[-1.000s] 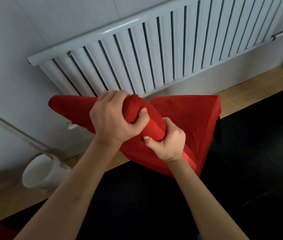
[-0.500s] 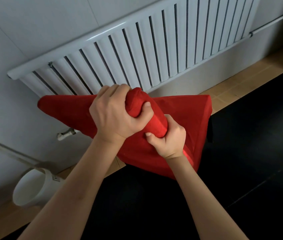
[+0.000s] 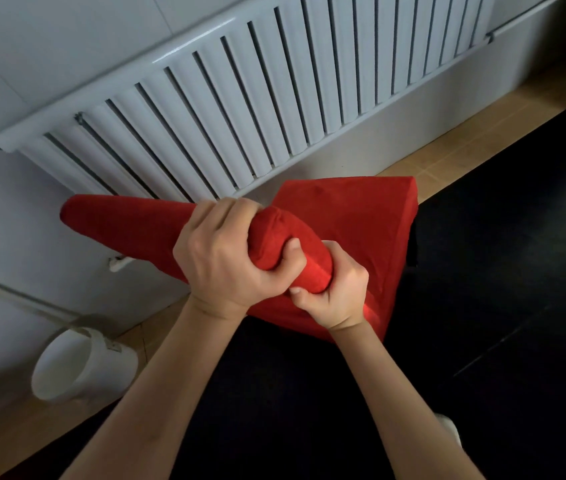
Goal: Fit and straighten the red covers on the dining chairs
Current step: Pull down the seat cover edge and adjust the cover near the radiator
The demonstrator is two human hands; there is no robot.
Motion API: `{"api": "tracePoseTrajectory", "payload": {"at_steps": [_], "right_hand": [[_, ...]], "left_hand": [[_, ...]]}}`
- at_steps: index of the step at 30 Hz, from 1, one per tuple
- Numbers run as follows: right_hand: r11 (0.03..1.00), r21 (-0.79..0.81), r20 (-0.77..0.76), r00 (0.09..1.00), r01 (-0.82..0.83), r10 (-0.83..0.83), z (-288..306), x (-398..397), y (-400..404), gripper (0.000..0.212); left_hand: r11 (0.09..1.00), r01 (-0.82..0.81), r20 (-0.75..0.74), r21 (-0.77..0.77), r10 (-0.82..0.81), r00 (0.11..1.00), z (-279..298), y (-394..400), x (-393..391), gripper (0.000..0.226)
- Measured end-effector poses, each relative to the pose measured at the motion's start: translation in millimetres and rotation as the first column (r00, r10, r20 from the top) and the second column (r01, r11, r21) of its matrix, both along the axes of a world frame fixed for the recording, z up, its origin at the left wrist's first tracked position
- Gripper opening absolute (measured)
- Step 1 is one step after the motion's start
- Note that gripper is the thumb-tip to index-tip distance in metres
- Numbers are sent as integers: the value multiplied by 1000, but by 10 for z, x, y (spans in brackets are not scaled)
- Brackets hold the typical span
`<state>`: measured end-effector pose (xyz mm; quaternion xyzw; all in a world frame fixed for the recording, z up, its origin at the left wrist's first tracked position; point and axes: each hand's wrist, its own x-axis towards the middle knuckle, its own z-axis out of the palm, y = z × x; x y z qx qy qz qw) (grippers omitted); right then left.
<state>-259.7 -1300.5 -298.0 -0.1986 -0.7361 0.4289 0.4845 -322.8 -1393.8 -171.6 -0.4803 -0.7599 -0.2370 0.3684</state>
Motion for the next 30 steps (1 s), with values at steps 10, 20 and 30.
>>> {"api": "tracePoseTrajectory", "payload": {"at_steps": [10,20,30], "right_hand": [[993,-86,-46,995,81,-86,-233,296,112,107],[978,-135,-89,981,158,-170,-383,532,376,100],[983,-127,-3,991,136,-137,-597,808,401,103]], "left_hand": [[998,45,-92,-32,-48,995,-131,256,335,44],[997,60,-112,-56,-66,992,-234,624,621,43],[997,37,-109,-72,-45,993,-442,567,907,44]]}}
